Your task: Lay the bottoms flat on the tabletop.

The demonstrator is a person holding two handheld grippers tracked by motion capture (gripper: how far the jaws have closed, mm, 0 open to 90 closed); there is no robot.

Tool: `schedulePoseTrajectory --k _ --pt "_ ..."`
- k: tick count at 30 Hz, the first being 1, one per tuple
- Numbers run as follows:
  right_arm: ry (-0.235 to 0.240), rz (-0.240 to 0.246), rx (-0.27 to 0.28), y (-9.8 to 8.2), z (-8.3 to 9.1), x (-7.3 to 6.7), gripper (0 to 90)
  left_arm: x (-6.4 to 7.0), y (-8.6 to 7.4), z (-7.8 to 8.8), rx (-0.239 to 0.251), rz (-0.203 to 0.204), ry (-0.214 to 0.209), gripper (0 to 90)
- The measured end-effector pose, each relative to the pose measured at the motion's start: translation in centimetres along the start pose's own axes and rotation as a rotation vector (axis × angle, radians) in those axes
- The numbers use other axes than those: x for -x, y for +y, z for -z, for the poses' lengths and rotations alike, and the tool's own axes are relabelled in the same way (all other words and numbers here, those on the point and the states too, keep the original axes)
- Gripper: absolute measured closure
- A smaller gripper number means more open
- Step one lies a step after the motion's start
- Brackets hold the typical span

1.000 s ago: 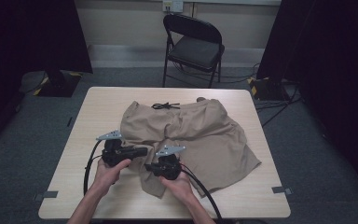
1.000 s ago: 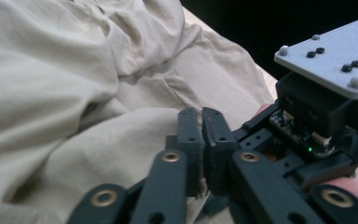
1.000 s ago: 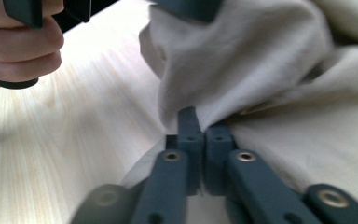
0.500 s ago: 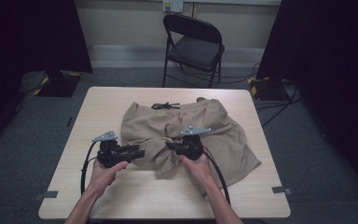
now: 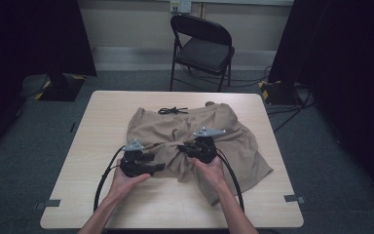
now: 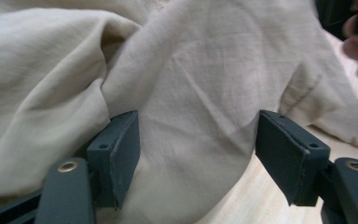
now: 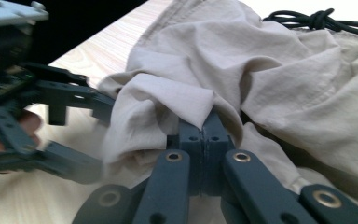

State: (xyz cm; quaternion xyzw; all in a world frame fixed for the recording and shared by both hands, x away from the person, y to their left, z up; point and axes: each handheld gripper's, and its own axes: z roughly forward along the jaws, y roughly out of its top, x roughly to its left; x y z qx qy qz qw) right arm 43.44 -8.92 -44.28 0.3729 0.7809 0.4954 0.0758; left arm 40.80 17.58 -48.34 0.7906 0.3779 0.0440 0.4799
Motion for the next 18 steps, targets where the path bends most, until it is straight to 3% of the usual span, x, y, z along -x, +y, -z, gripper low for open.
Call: schedulePoseTrajectory --k 1,3,6,10,14,15,17,18 --pt "0.005 0.003 0.003 0.1 0.0 -0.2 90.0 0.2 0.0 -0.5 -0.012 -0.012 0.019 32.0" --pt "0.011 0.004 0.008 0.1 0.1 -0.4 90.0 0.4 -0.1 -1.0 -0.023 -0.014 0.015 32.0" --pt "0.016 0.003 0.017 0.3 0.2 -0.5 90.0 0.8 -0.3 -1.4 -0.043 -0.049 0.001 32.4" --pt "0.018 0.001 0.028 0.5 0.4 -0.6 90.0 1.3 -0.6 -1.8 -0.037 -0.065 0.026 38.3" --pt "0.019 0.003 0.036 0.6 0.7 -0.6 90.0 1.2 -0.8 -1.9 -0.049 -0.077 0.01 64.1" --pt "0.019 0.003 0.036 0.6 0.7 -0.6 90.0 1.2 -0.8 -1.9 -0.047 -0.084 -0.002 64.1" --pt "0.02 0.002 0.035 0.6 0.8 -0.5 90.0 1.1 -0.8 -1.7 -0.057 -0.089 -0.014 76.4" --pt "0.017 -0.004 0.038 0.5 0.9 -0.3 90.0 1.0 -0.7 -1.4 -0.051 -0.082 -0.037 86.7"
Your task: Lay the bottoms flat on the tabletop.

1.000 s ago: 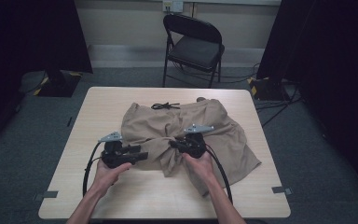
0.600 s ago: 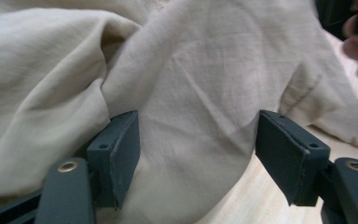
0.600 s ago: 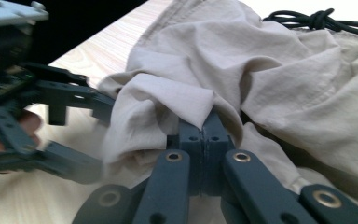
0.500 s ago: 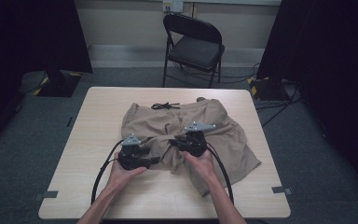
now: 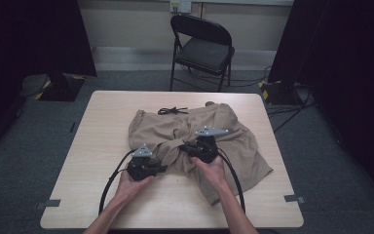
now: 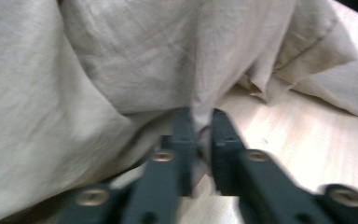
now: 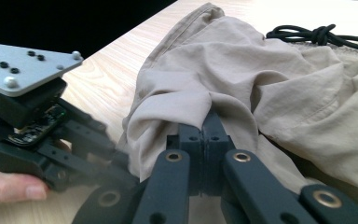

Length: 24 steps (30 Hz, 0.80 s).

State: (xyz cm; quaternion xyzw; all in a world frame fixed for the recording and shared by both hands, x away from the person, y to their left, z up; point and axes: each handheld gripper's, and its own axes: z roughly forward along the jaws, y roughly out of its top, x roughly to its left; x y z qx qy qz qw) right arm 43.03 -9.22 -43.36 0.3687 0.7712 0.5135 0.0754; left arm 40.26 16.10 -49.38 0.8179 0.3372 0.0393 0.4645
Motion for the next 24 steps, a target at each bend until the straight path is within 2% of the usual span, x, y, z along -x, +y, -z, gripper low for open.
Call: schedulePoseTrajectory --k 3,4,5,6,8,9,13,14,15,16,17,18,19,20,21,22,23,24 --pt "-0.004 -0.002 0.002 0.0 0.2 0.2 90.0 0.2 0.1 0.5 0.001 0.0 -0.018 89.1" --pt "-0.005 -0.001 0.005 0.0 0.3 0.3 90.0 0.4 0.2 0.8 0.009 0.001 -0.041 89.1" --pt "-0.011 -0.002 0.005 0.0 0.7 0.5 90.0 1.0 0.5 1.8 0.03 -0.016 -0.082 89.4" --pt "-0.011 -0.002 0.005 0.0 0.7 0.5 90.0 1.0 0.5 1.8 0.03 -0.016 -0.082 89.5" --pt "-0.01 -0.002 0.008 0.0 1.4 0.8 90.0 2.2 0.9 3.5 0.074 -0.027 -0.15 89.6" --pt "-0.01 -0.002 0.008 0.0 1.4 0.8 90.0 2.2 0.9 3.5 0.074 -0.027 -0.15 89.6" --pt "0.003 0.008 0.002 0.0 2.1 0.9 88.3 2.5 1.7 5.4 0.115 -0.03 -0.204 89.6" --pt "0.002 0.008 -0.001 0.0 2.1 1.0 88.1 2.2 2.0 5.8 0.135 -0.019 -0.214 89.5" --pt "0.007 0.002 -0.012 0.1 1.9 1.3 87.2 1.0 2.8 6.3 0.17 0.022 -0.216 89.5" --pt "0.007 0.002 -0.012 0.1 1.9 1.3 87.2 1.0 2.8 6.3 0.17 0.022 -0.216 89.6" --pt "0.005 0.0 -0.011 0.1 1.7 1.5 87.3 0.1 3.2 6.4 0.186 0.038 -0.21 89.6" --pt "0.008 -0.017 -0.008 0.2 1.1 2.0 87.4 -1.9 3.7 6.2 0.206 0.095 -0.175 89.5" --pt "0.008 -0.017 -0.008 0.2 1.1 2.0 87.4 -1.9 3.7 6.2 0.206 0.095 -0.175 89.5" --pt "0.001 -0.027 -0.019 0.0 0.3 2.4 87.3 -3.9 3.8 5.5 0.195 0.136 -0.114 89.6" --pt "-0.009 -0.033 -0.029 -0.2 -0.2 2.7 87.3 -4.7 3.7 5.0 0.175 0.159 -0.104 89.6" --pt "-0.015 -0.042 -0.041 -0.3 -0.6 2.9 87.3 -5.3 3.6 4.4 0.155 0.166 -0.08 89.5" --pt "-0.015 -0.042 -0.041 -0.3 -0.6 2.9 87.3 -5.3 3.6 4.4 0.155 0.166 -0.08 89.6" --pt "-0.035 -0.054 -0.07 -0.8 -1.6 3.6 86.8 -6.0 3.2 3.4 0.12 0.19 -0.073 89.5"
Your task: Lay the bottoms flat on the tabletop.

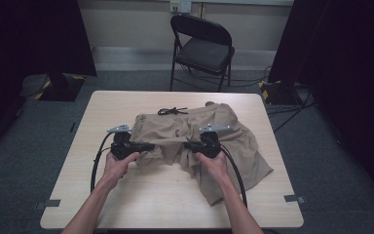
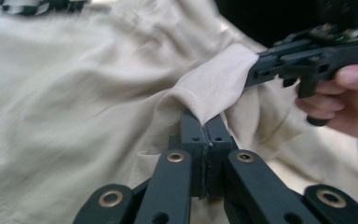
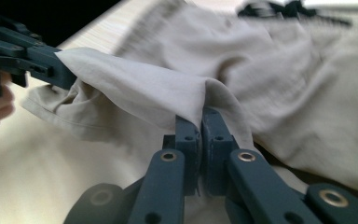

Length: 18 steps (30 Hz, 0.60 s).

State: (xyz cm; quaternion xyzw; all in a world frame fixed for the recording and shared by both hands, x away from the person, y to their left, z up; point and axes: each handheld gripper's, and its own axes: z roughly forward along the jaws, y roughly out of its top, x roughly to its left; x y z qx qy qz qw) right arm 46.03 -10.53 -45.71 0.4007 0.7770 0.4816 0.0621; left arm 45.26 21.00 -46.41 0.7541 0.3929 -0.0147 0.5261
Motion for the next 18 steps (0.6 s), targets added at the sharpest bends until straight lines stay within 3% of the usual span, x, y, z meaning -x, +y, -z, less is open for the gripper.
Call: schedulePoseTrajectory --k 1,2,3,5,10,11,13,14,17,18 --pt "0.0 0.0 0.0 0.0 0.0 0.0 86.8 0.0 0.0 0.0 0.0 0.0 0.0 89.5" --pt "-0.017 -0.032 -0.028 -0.5 -1.0 0.8 85.5 -0.5 -0.3 -0.7 -0.035 -0.002 0.036 89.4" --pt "-0.017 -0.032 -0.028 -0.5 -1.0 0.8 85.5 -0.5 -0.3 -0.7 -0.035 -0.002 0.036 89.3" --pt "-0.043 -0.052 -0.071 -1.2 -2.1 1.8 83.3 -1.4 -0.8 -1.7 -0.073 0.006 0.081 89.0" --pt "-0.053 -0.073 -0.081 -1.6 -2.5 2.3 78.9 -1.9 -1.5 -2.7 -0.109 0.019 0.102 85.7" --pt "-0.051 -0.066 -0.082 -1.7 -2.3 2.3 73.2 -2.0 -1.6 -2.7 -0.116 0.017 0.112 84.0" --pt "-0.054 -0.061 -0.083 -1.7 -2.1 2.2 68.9 -2.1 -1.9 -2.4 -0.095 0.036 0.101 78.2" --pt "-0.05 -0.062 -0.089 -1.6 -1.7 1.9 59.9 -2.1 -1.9 -1.8 -0.073 0.049 0.091 74.7" --pt "-0.045 -0.033 -0.088 -1.5 -1.1 1.5 55.7 -1.8 -1.6 -0.9 -0.056 0.042 0.082 68.7" --pt "-0.044 -0.018 -0.074 -1.3 -0.4 1.1 50.5 -1.6 -1.5 -0.4 -0.039 0.044 0.073 66.6"
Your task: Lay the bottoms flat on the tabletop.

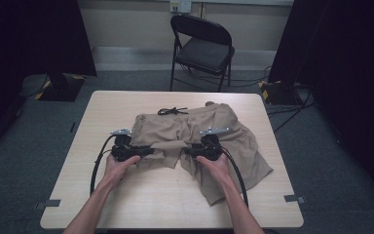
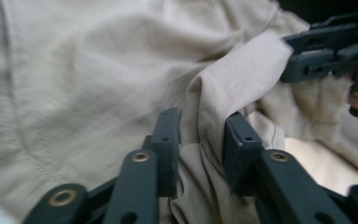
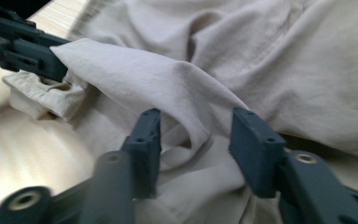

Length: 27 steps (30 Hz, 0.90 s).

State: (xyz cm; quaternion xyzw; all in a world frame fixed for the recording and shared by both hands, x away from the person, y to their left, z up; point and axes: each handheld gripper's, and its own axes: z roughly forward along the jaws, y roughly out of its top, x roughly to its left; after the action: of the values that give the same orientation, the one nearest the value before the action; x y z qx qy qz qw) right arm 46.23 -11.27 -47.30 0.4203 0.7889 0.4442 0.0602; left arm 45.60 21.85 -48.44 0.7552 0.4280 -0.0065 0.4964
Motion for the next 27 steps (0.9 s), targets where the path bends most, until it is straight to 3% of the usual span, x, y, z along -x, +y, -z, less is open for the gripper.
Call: schedulePoseTrajectory --k 3,8,13,14,15,17,20,22,23,25,27 --pt "0.006 0.009 0.04 0.2 1.3 -0.5 46.2 1.1 0.6 2.1 0.031 -0.038 0.007 62.6" --pt "0.015 0.025 0.083 0.4 3.0 -0.9 46.0 1.9 0.4 3.4 0.058 -0.049 -0.006 57.4" --pt "0.031 0.032 0.09 0.0 3.6 -1.4 47.5 3.0 0.2 4.7 0.089 -0.08 -0.003 57.6" --pt "0.044 0.03 0.095 -0.4 3.7 -1.7 51.3 3.6 0.2 5.0 0.096 -0.106 -0.012 61.4" --pt "0.044 0.03 0.095 -0.4 3.7 -1.7 51.3 3.6 0.2 5.0 0.096 -0.106 -0.012 64.4" --pt "0.058 0.034 0.095 -0.9 3.7 -2.0 58.4 4.5 0.1 4.6 0.1 -0.14 -0.031 73.5" --pt "0.079 0.036 0.111 -1.2 3.6 -2.5 66.5 5.6 -0.2 3.3 0.084 -0.159 -0.083 76.8" --pt "0.09 0.042 0.102 -1.4 3.4 -2.7 68.6 6.3 -0.3 2.3 0.072 -0.155 -0.124 76.7" --pt "0.09 0.042 0.102 -1.4 3.4 -2.7 68.6 6.3 -0.3 2.3 0.072 -0.155 -0.124 76.1" --pt "0.073 0.041 0.072 -1.9 2.8 -2.5 68.8 7.3 -0.5 0.3 0.027 -0.162 -0.147 72.9" --pt "0.065 0.039 0.062 -2.1 2.7 -2.4 68.9 7.5 -0.6 -0.4 0.003 -0.17 -0.149 69.5"
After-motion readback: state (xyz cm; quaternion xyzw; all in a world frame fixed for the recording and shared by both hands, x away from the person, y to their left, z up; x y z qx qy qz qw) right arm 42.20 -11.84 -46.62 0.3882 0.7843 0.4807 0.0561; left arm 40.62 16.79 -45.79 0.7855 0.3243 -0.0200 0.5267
